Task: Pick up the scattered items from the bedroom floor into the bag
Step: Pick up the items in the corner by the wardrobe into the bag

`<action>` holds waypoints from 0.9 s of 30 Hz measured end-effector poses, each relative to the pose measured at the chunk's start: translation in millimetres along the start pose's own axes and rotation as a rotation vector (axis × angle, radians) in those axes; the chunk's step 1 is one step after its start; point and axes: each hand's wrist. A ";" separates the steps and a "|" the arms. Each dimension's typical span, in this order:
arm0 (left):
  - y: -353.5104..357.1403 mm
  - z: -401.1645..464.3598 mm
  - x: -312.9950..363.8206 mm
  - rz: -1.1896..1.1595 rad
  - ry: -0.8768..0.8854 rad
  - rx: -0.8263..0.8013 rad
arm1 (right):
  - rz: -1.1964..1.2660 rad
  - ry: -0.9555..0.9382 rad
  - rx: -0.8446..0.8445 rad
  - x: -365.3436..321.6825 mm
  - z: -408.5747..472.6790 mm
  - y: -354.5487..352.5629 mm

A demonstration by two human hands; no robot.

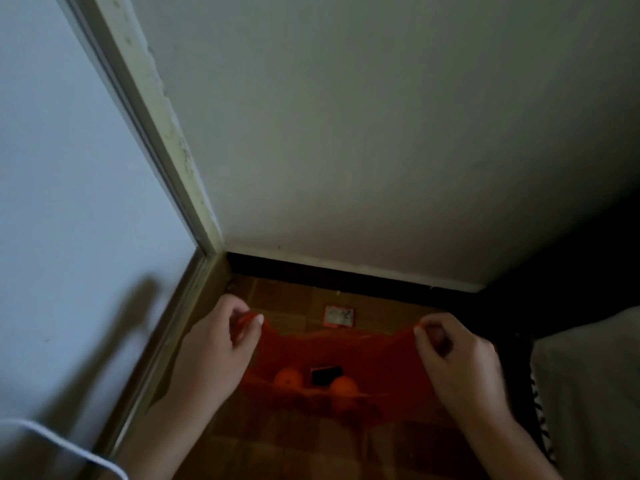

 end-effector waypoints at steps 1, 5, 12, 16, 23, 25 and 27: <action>0.7 -0.3 1.6 0.069 0.035 0.045 | -0.046 -0.061 0.034 3.1 2.7 2.7; 11.5 -6.7 23.5 0.251 0.367 0.144 | -0.131 -0.338 0.234 8.7 11.1 4.3; 78.1 5.2 18.4 0.507 0.688 -0.199 | -0.221 -0.816 -0.011 -0.5 12.3 42.0; 109.1 16.3 -10.6 0.571 0.546 -0.420 | -0.560 -0.614 -0.452 34.7 33.0 89.8; 152.1 6.2 -56.5 0.618 0.258 -0.657 | -0.645 -0.323 -0.842 84.3 17.9 128.3; 168.0 -5.1 -73.9 0.602 0.198 -0.688 | -0.676 -0.248 -0.954 98.4 10.8 136.1; 178.9 -16.3 -86.1 0.562 0.148 -0.708 | -0.665 -0.188 -1.038 109.0 6.5 140.8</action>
Point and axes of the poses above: each hand's wrist, its own z-axis towards the middle knuckle, its own y-axis out of the palm, x = y × z, and after that the axes turned 1 degree about z, right-handed
